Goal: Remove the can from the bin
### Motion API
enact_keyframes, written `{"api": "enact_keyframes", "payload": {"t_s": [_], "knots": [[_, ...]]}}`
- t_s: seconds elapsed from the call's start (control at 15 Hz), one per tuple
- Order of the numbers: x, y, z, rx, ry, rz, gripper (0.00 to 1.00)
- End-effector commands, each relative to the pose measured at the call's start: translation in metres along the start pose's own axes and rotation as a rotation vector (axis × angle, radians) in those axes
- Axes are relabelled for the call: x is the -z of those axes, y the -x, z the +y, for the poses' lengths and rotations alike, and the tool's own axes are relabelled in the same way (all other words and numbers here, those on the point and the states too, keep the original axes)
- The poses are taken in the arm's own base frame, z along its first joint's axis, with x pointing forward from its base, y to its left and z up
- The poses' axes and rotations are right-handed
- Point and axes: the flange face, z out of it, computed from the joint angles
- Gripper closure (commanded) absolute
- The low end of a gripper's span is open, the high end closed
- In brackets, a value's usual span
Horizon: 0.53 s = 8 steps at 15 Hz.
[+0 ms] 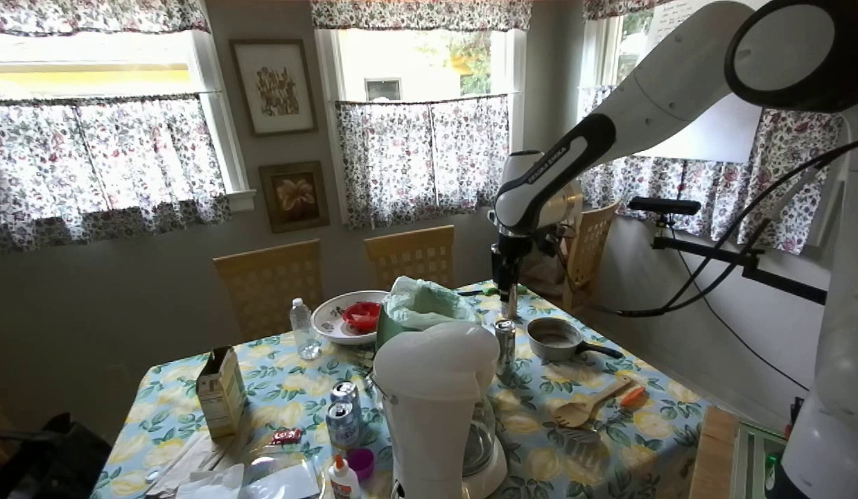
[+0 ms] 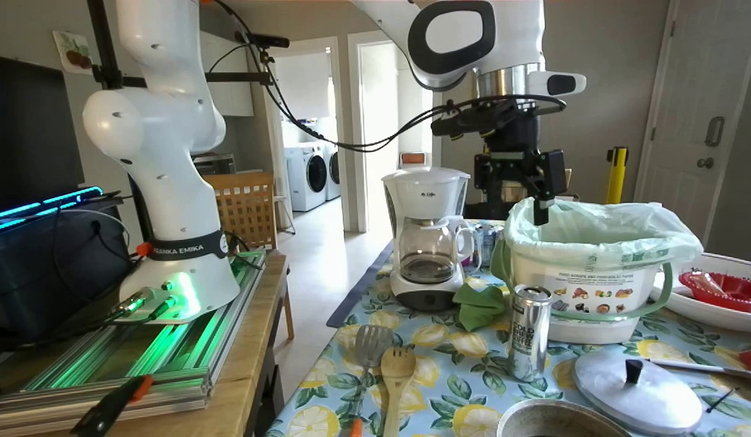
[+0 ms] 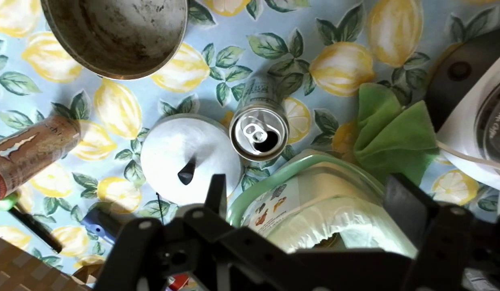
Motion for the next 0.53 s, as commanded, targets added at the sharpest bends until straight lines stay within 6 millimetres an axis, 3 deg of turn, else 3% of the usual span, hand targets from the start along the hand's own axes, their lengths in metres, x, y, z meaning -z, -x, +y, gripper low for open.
{"api": "enact_keyframes", "payload": {"t_s": [0.0,0.13,0.2,0.47], "knots": [[0.0232,0.0130,-0.0077,-0.048,-0.041,0.014,0.00],[0.0316,0.0115,-0.0070,-0.057,-0.042,0.024,0.00],[0.0220,0.0038,-0.0002,-0.029,-0.017,0.018,0.00],[0.0279,0.0049,-0.0007,-0.033,-0.018,0.024,0.00]]}}
